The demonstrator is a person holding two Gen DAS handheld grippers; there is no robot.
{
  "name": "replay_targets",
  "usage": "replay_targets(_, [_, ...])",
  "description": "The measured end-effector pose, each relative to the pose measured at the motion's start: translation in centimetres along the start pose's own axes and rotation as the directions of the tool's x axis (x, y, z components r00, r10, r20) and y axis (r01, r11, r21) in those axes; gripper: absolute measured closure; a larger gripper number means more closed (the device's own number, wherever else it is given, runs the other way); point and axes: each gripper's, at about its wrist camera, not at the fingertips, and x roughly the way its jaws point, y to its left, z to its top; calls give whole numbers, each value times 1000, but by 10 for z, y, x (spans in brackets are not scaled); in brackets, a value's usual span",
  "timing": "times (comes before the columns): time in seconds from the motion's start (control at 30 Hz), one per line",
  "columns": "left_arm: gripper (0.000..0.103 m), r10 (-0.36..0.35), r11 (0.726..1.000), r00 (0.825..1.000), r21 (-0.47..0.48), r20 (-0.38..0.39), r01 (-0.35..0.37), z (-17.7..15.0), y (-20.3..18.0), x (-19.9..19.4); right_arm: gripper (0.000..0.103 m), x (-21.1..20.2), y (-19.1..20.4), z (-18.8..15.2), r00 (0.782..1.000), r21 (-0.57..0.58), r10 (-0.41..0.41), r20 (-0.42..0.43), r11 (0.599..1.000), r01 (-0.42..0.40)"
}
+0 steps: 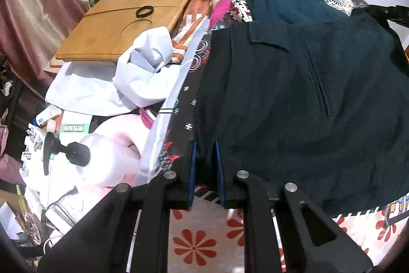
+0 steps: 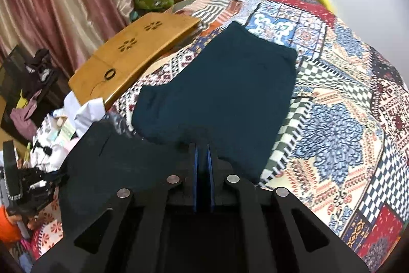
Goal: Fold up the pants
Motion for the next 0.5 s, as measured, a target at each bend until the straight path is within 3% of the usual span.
replay_targets(0.1, [90,75,997,997,-19,-7,-75,7,11,-3,94,-23,-15,-2,998,46,-46,31,998,45])
replay_targets(0.2, [90,3,998,1000,-61,-14,-4,16,26,-11,90,-57,-38,-9,996,105,-69,54,992,63])
replay_targets(0.27, [90,-30,998,999,-51,19,31,28,26,-26,70,-79,-51,-20,995,137,-77,60,988,68])
replay_targets(0.37, [89,-29,999,996,43,88,26,49,6,-46,55,-112,-65,-47,989,151,-122,83,983,108])
replay_targets(0.43, [81,-71,993,992,101,101,60,62,-12,-48,49,-126,-73,-67,987,165,-144,70,978,131])
replay_targets(0.5, [62,-138,981,987,148,78,125,79,-39,-38,41,-134,-83,-90,988,199,-146,47,971,134])
